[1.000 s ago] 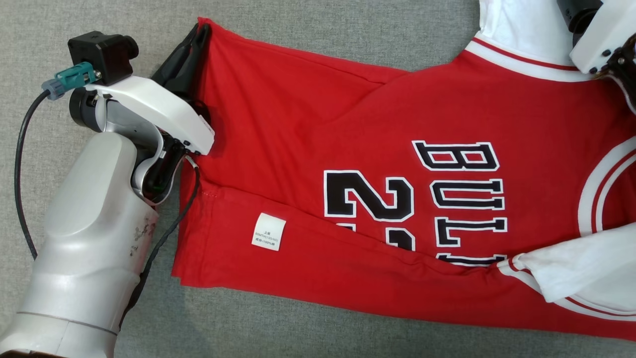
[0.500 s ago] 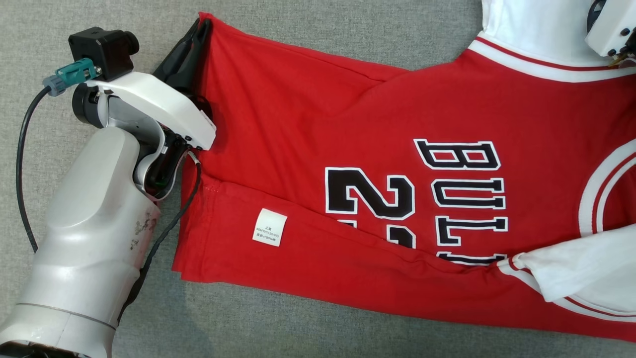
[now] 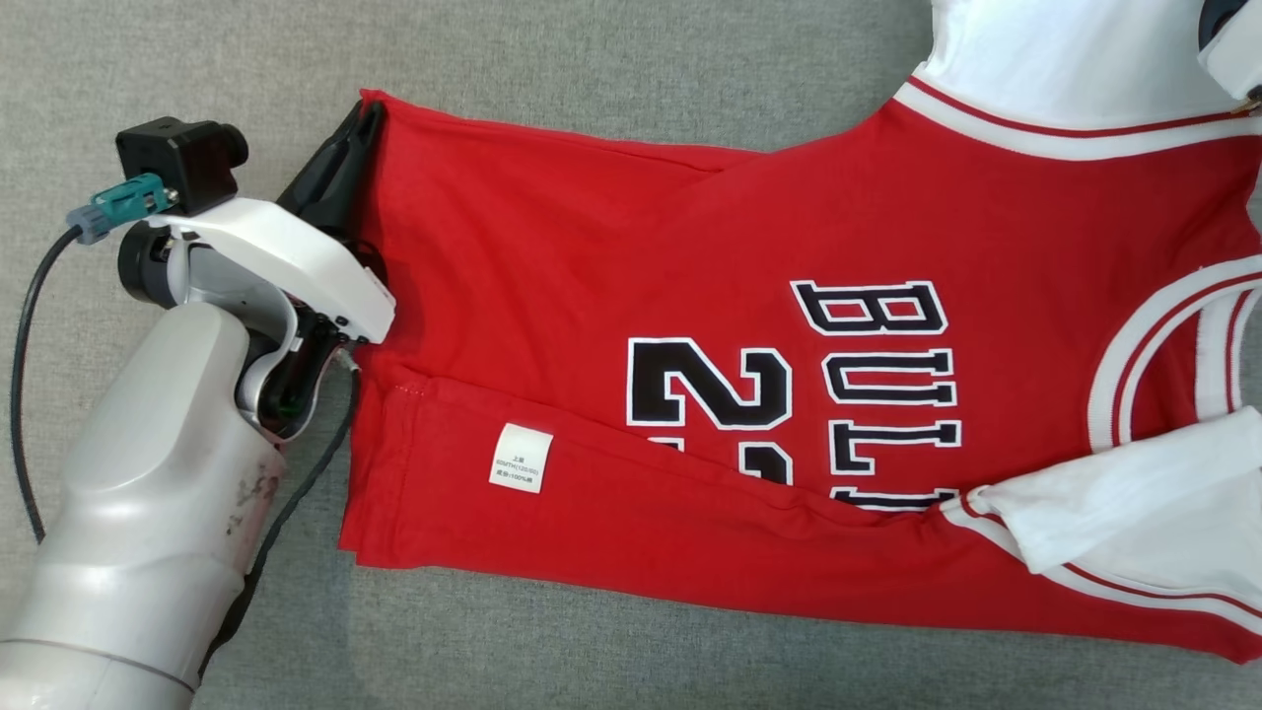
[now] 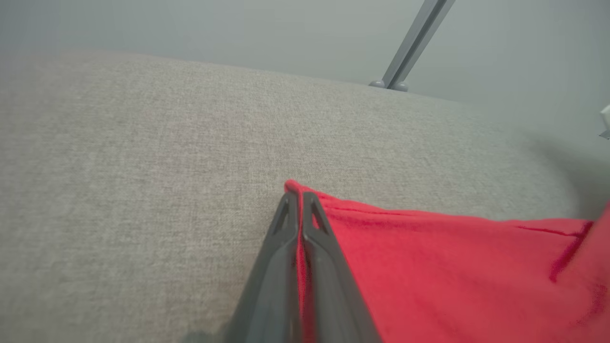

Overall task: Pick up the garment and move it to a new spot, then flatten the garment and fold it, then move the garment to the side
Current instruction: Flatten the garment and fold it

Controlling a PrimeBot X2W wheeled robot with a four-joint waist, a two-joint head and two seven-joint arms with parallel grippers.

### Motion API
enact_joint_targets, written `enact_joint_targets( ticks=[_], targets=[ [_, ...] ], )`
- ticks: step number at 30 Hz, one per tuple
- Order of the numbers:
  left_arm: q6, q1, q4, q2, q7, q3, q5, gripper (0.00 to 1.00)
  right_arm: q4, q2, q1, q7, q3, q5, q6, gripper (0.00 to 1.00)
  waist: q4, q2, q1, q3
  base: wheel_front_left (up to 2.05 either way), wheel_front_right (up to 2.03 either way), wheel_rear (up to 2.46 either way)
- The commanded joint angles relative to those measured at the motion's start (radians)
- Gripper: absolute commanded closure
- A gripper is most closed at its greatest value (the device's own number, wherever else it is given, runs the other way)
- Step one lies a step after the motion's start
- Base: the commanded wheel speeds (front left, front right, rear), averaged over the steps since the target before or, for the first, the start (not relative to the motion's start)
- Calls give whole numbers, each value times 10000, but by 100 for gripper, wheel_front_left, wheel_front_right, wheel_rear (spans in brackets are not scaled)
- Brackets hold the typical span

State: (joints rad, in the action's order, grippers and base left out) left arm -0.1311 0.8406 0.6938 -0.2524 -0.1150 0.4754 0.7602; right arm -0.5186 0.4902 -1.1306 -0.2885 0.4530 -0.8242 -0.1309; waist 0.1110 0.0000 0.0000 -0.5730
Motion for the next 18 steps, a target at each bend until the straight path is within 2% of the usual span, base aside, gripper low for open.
enact_joint_targets(
  ticks=[1,8,13,18],
  targets=[
    [9,-95,-65,-160,-21,-11,81,100,95,109,224,120,-75,-148,1,100,-61,0,0,169,0,0,0],
    [9,-743,-905,-381,451,-146,857,100,757,202,1029,133,-45,-1113,0,100,-219,0,0,695,0,0,0],
    [12,-1381,-1701,-913,785,-277,1234,100,1607,540,1870,22,-89,-1909,0,100,-414,0,0,1013,0,0,0],
    [266,-2153,-2675,-1419,1062,-441,1489,100,2633,924,2945,-68,-108,-2594,0,100,-662,0,0,1344,0,0,0]
  ],
)
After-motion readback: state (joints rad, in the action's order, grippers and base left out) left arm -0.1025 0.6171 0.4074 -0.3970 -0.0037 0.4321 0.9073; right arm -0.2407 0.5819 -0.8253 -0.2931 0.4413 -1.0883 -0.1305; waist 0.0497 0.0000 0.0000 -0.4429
